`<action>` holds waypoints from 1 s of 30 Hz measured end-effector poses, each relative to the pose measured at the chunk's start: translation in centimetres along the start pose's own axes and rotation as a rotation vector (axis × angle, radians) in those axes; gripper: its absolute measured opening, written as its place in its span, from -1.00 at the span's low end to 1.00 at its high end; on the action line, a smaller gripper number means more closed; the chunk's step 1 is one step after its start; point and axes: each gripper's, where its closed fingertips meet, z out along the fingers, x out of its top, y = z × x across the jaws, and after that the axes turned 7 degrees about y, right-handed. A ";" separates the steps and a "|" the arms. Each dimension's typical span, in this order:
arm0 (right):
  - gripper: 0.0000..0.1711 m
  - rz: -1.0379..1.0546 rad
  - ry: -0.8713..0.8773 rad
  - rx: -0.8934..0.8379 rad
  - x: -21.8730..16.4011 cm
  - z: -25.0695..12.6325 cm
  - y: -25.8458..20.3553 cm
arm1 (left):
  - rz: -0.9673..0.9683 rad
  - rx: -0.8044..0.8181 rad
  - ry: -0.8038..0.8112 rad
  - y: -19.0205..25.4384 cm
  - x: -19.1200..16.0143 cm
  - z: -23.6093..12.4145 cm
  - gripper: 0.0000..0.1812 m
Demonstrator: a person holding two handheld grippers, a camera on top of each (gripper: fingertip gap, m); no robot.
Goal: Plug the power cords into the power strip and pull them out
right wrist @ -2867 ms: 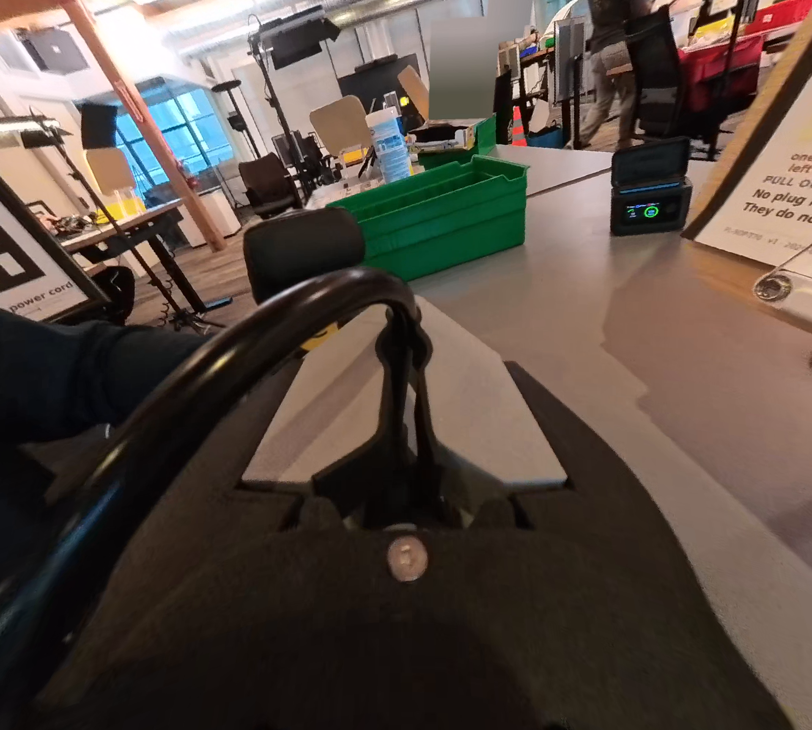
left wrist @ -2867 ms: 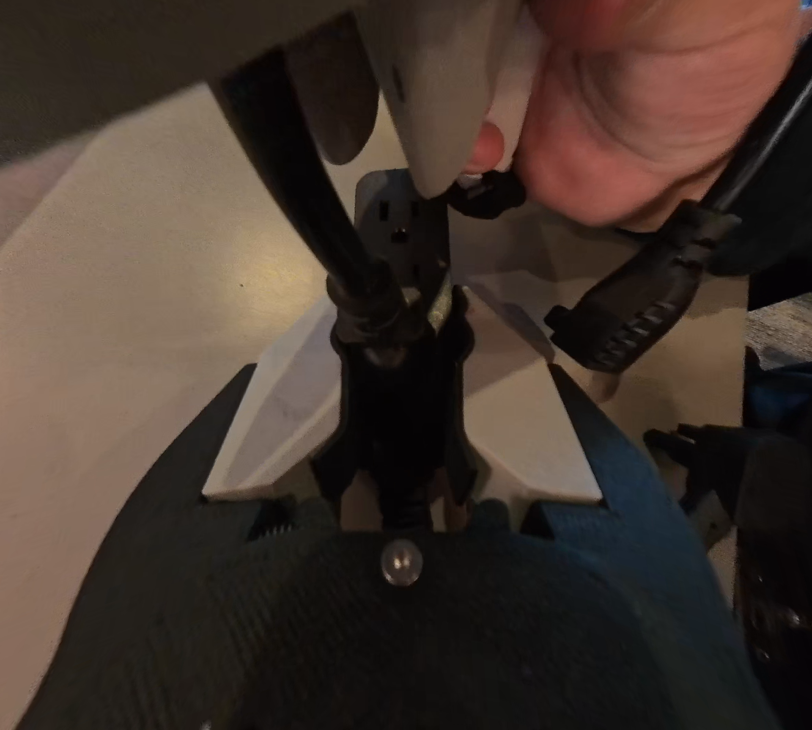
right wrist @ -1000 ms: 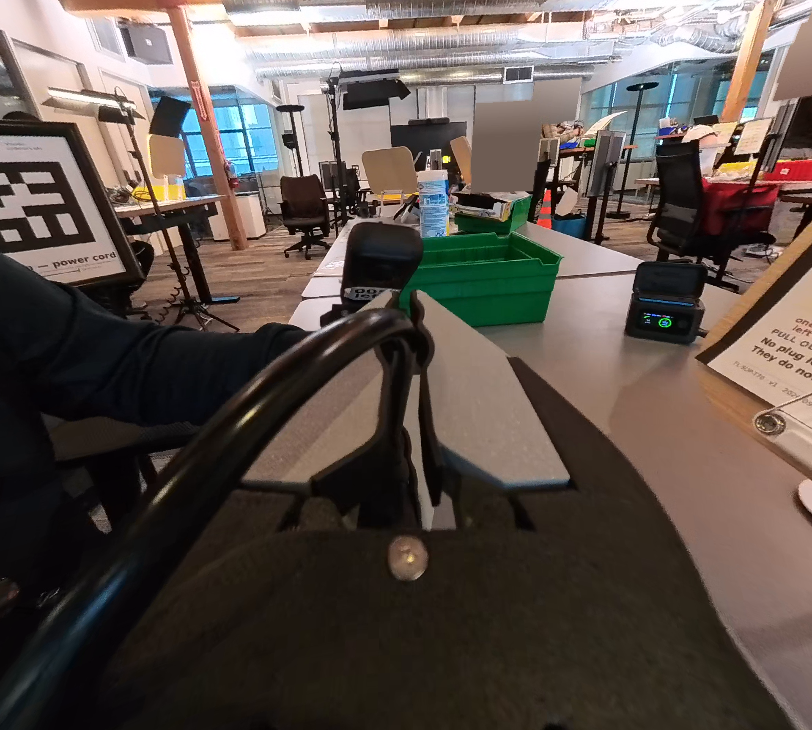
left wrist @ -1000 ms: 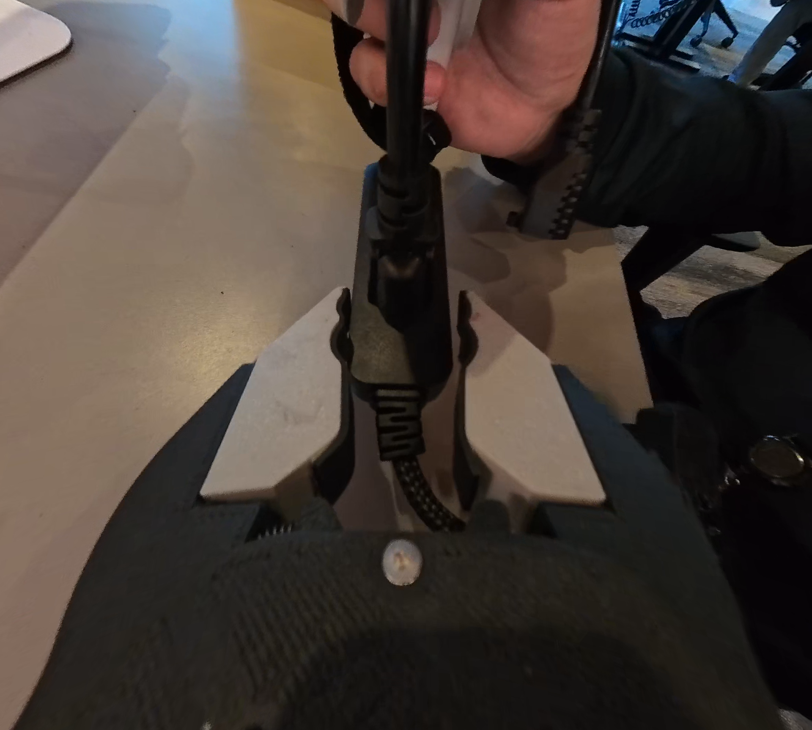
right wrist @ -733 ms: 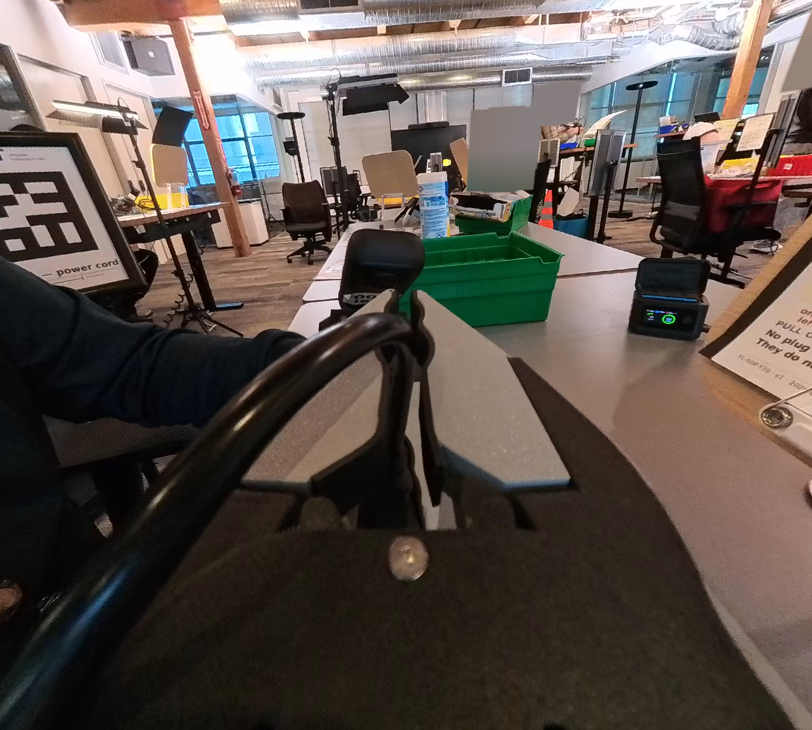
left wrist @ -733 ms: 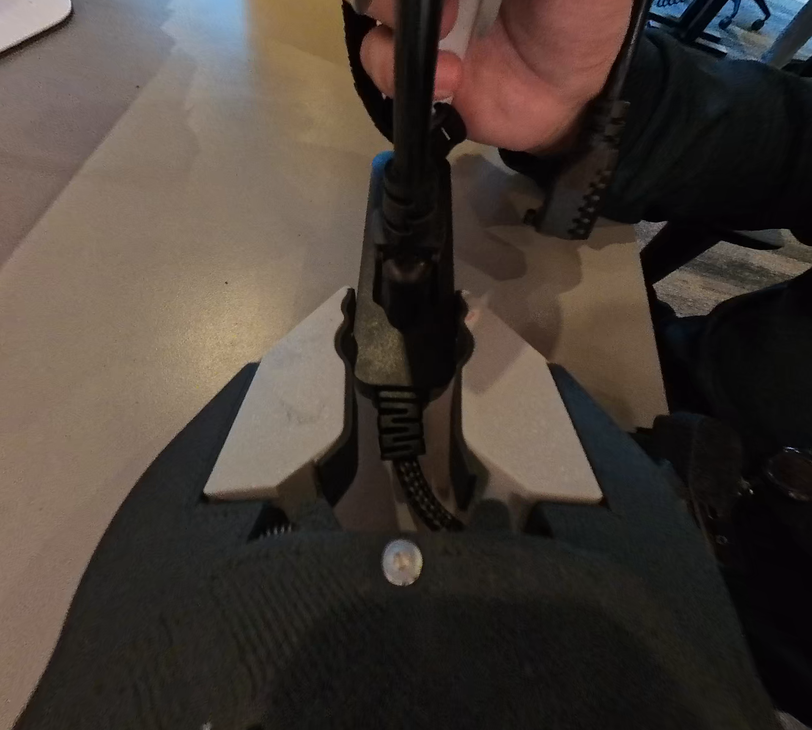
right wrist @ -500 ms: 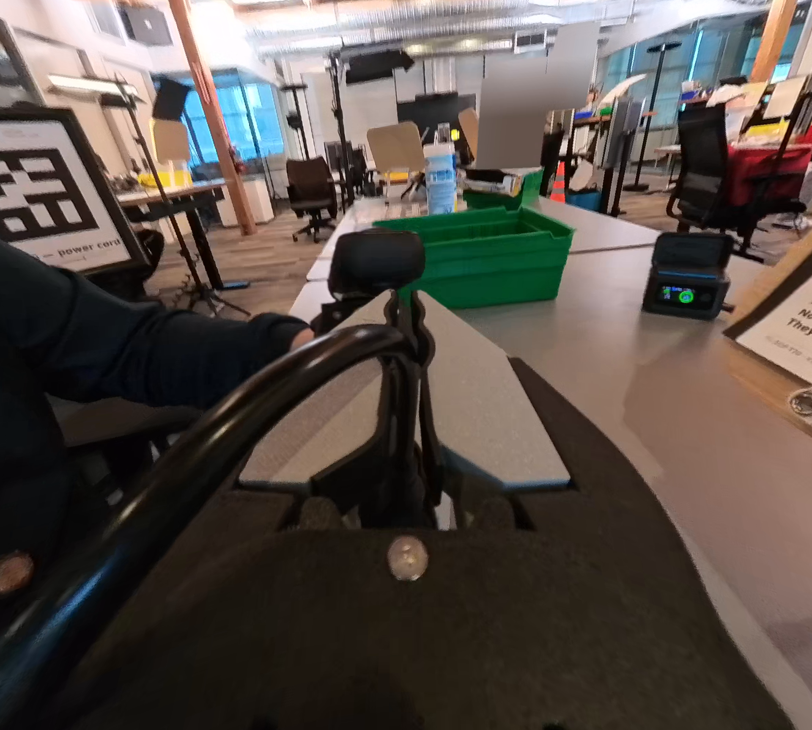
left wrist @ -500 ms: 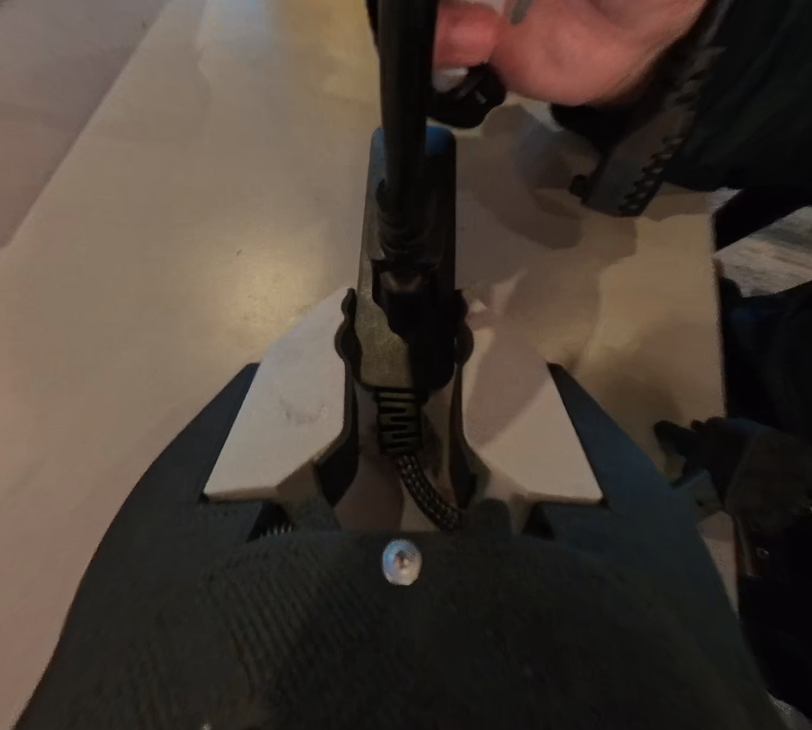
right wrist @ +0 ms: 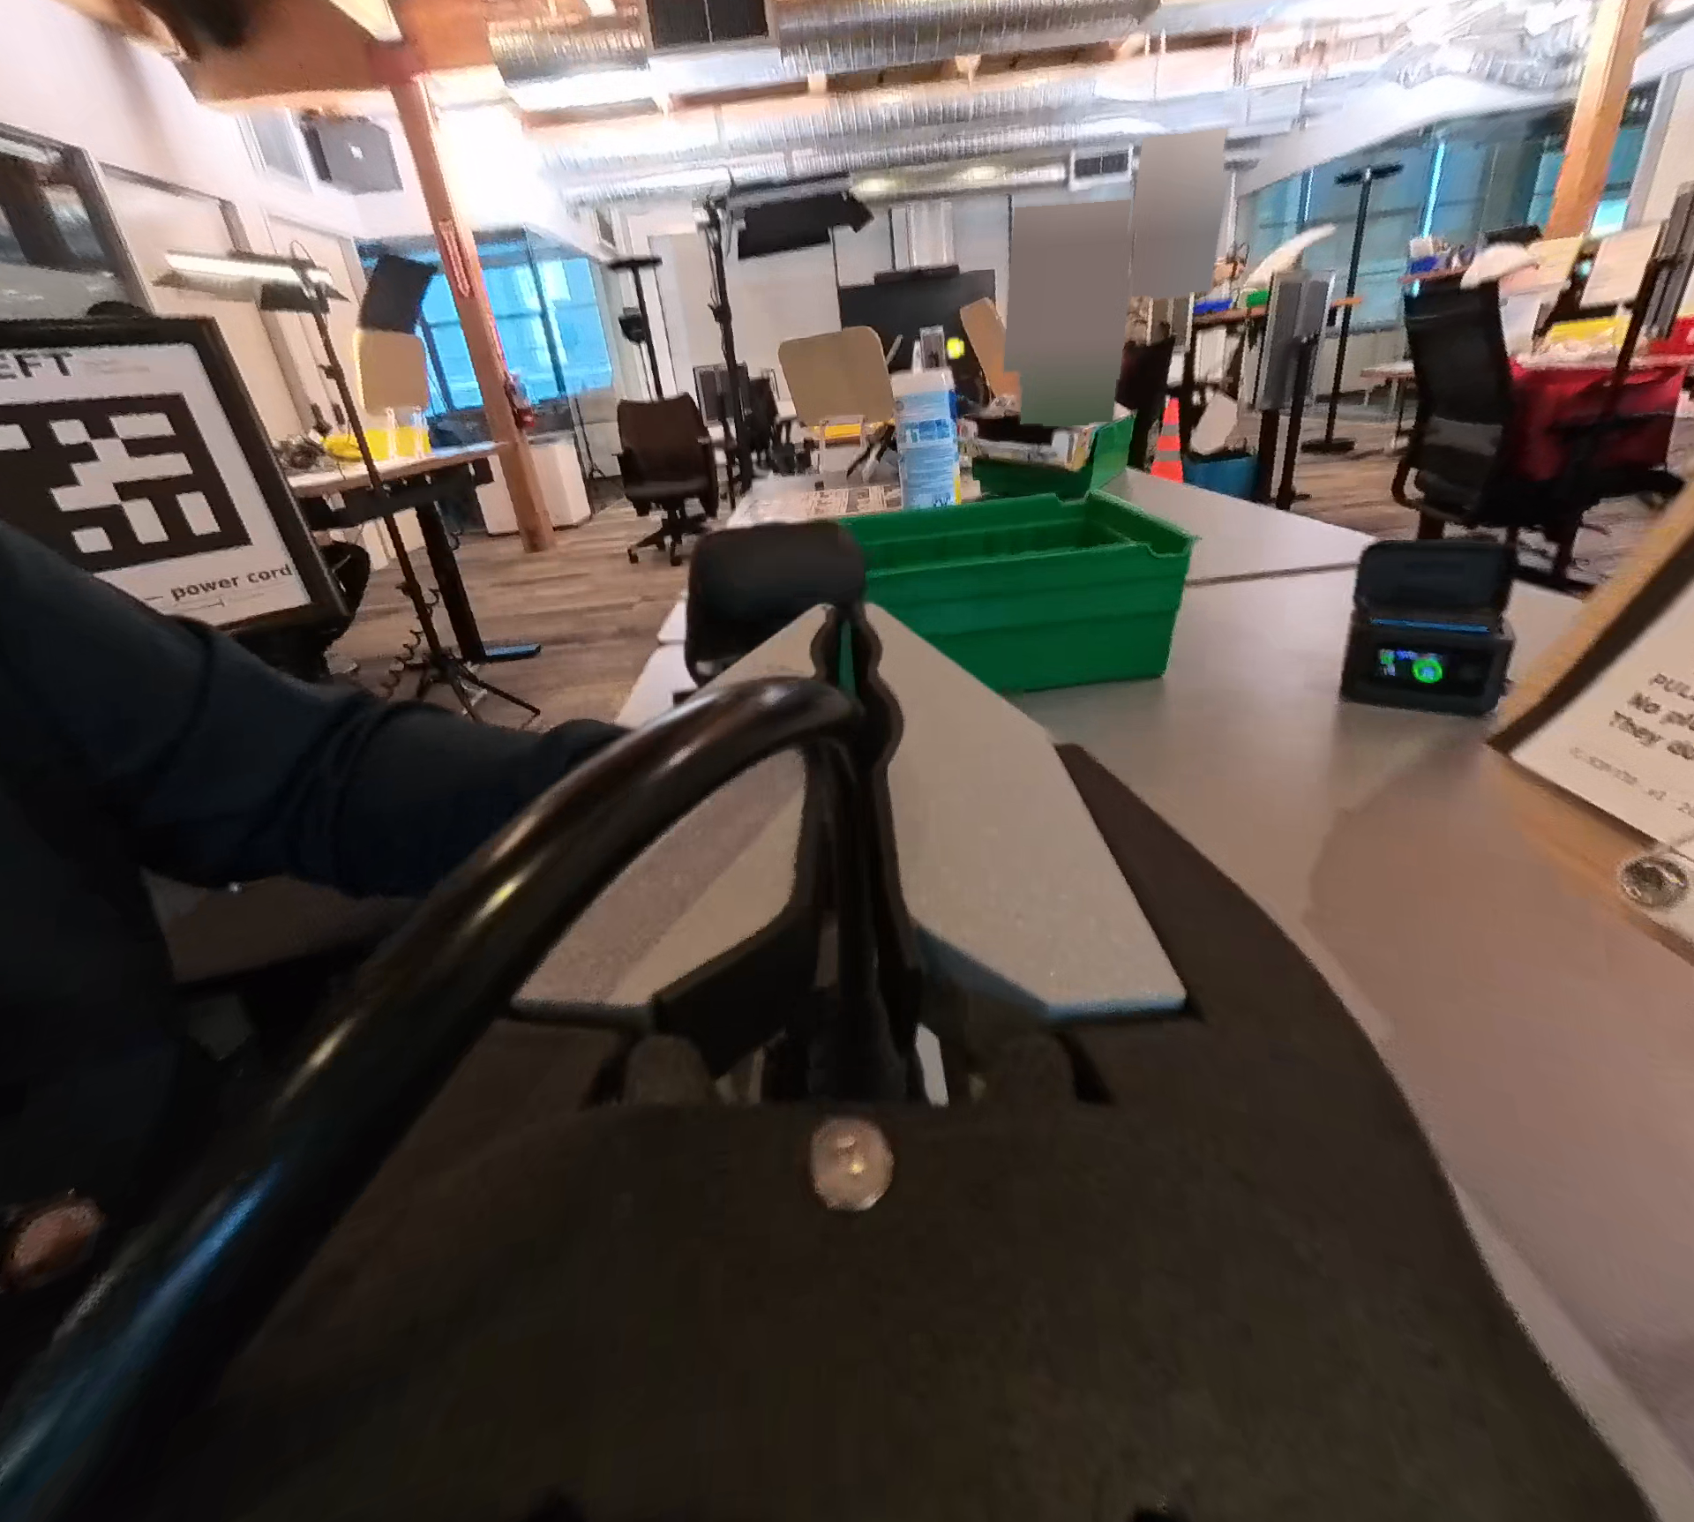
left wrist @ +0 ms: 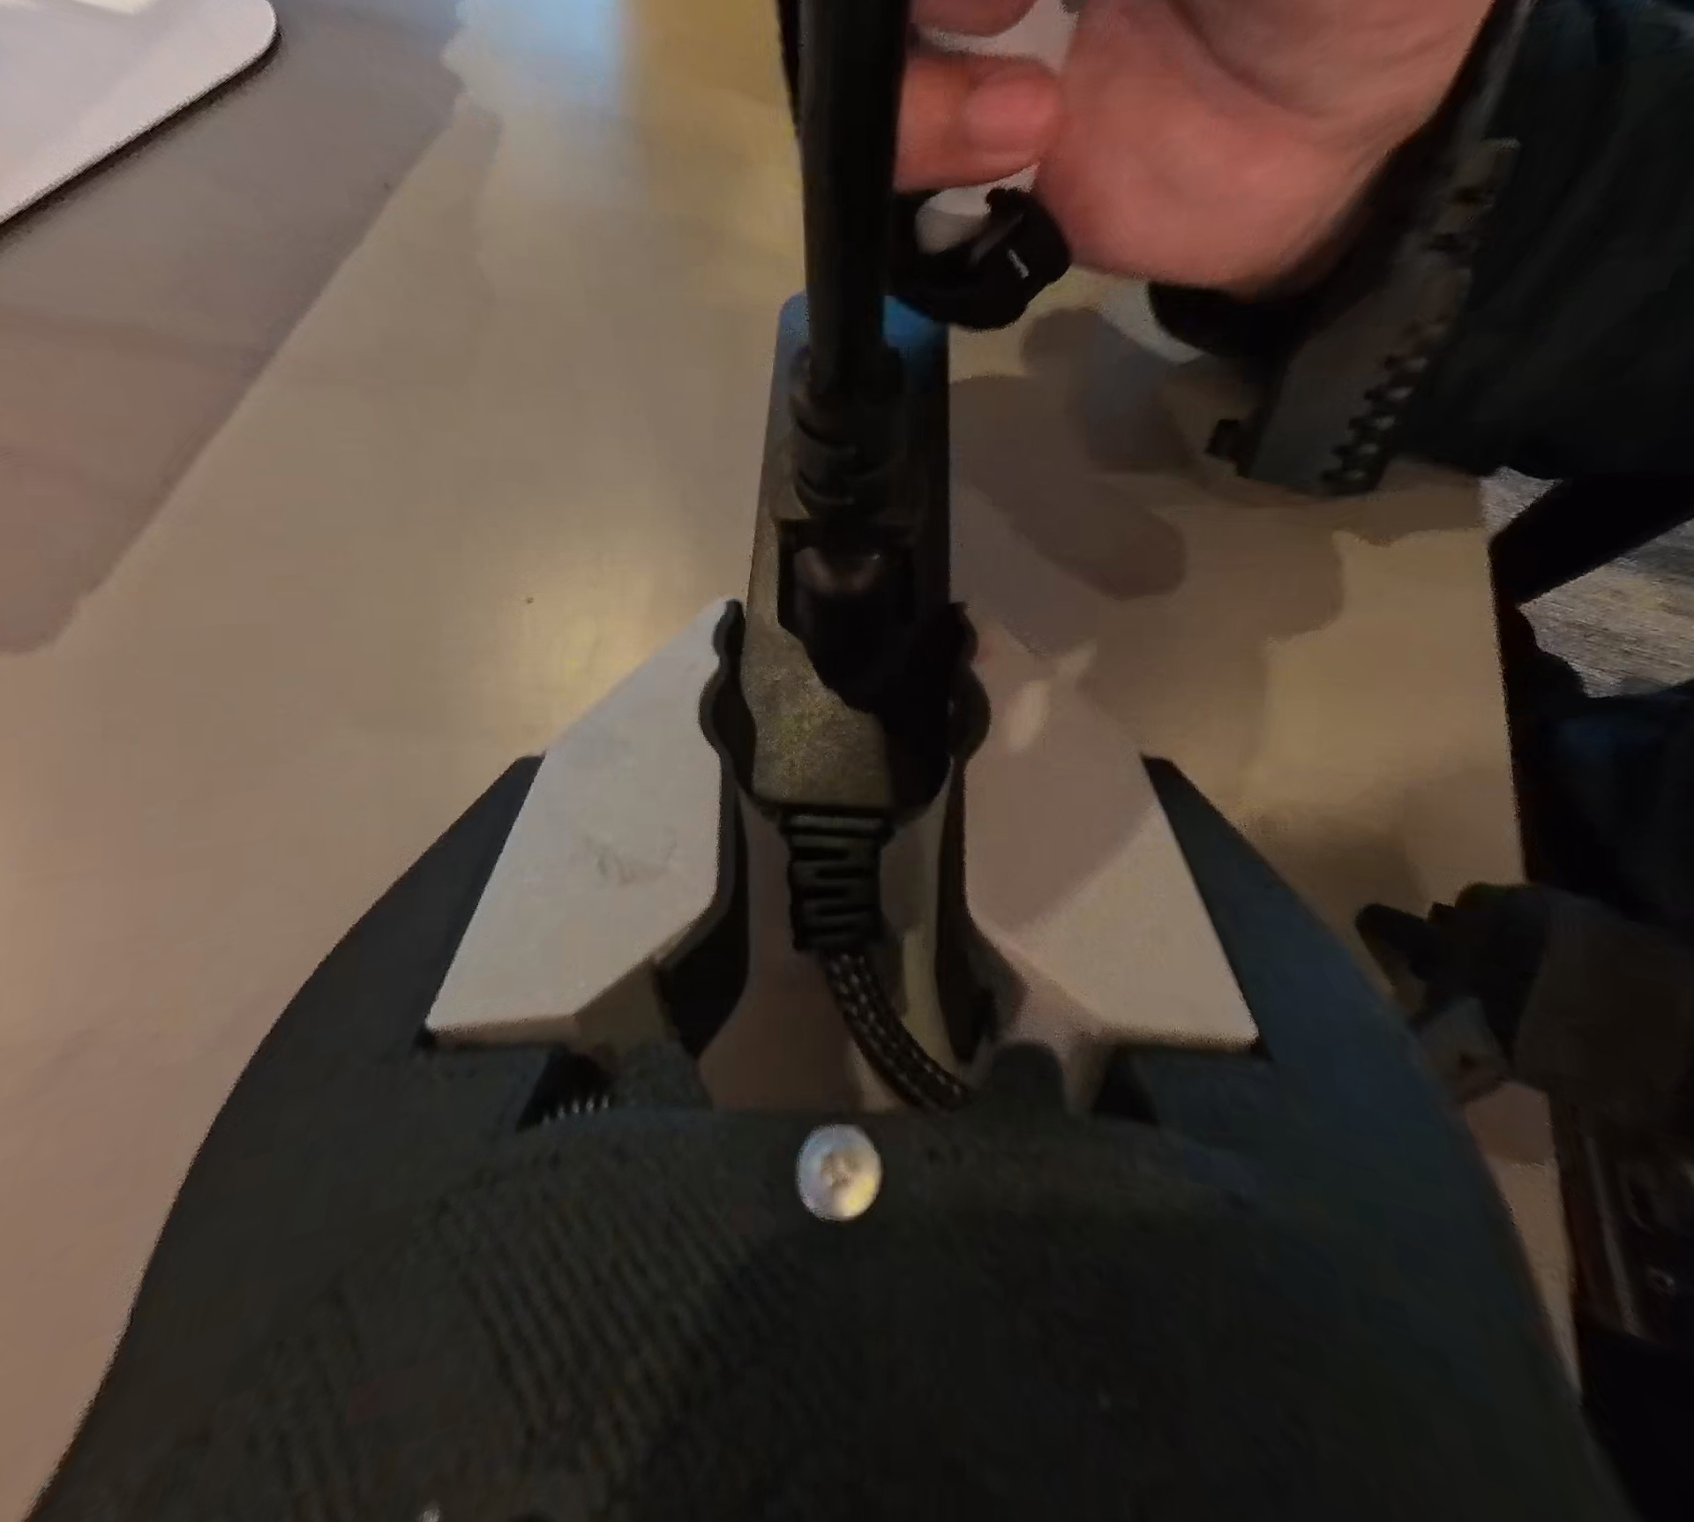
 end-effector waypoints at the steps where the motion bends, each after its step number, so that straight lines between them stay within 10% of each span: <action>1: -1.00 -0.003 -0.028 -0.021 -0.4 -0.3 0.4 | -0.003 0.017 -0.011 -0.3 -0.2 0.0 -0.54; 17: -0.49 -0.087 -0.582 0.049 -10.9 -2.5 0.2 | 0.100 0.048 0.060 -1.8 0.5 -2.0 -0.55; 30: -0.80 0.007 -0.515 0.122 -11.7 -1.2 -1.0 | 0.163 -0.025 -0.023 -0.4 -0.8 -1.1 -0.55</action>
